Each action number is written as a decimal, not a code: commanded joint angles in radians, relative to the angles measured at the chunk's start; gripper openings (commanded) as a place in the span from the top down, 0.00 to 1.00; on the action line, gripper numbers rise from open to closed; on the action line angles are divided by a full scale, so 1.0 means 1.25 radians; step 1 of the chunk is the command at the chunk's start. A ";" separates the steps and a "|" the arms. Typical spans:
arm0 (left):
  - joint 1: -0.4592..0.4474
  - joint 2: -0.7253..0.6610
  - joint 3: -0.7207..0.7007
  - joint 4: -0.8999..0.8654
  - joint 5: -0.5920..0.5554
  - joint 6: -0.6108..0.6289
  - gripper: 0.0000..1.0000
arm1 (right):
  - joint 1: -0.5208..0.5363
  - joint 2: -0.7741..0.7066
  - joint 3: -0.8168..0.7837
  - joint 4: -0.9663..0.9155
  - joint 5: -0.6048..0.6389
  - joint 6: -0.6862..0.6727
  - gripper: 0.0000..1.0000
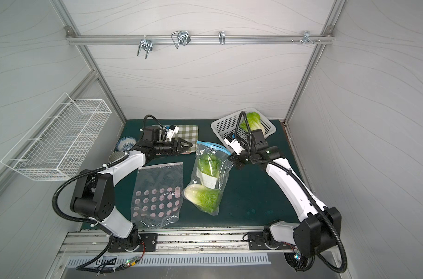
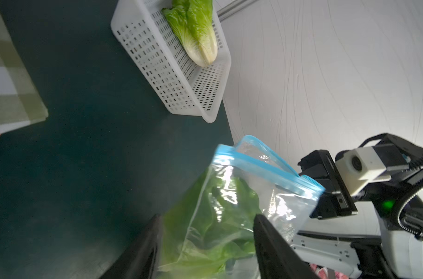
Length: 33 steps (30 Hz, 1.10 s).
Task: Put the chinese cabbages into a zipper bag and zip it
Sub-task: Adjust the zipper food storage bag at the center of the board.
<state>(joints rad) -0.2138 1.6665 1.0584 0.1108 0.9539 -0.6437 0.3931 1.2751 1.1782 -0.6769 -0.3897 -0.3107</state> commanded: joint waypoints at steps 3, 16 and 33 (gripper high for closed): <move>-0.009 0.050 0.002 0.182 0.012 -0.075 0.47 | -0.005 0.016 0.013 0.012 -0.051 -0.014 1.00; -0.039 0.127 0.030 0.379 0.047 -0.149 0.42 | -0.005 0.013 0.016 0.017 -0.077 -0.010 1.00; -0.086 0.270 -0.011 0.881 0.071 -0.413 0.53 | -0.006 0.011 0.014 0.013 -0.070 -0.012 1.00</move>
<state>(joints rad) -0.3130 2.0064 1.0496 1.0225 1.0027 -1.0760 0.3901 1.2942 1.1782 -0.6724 -0.4610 -0.3061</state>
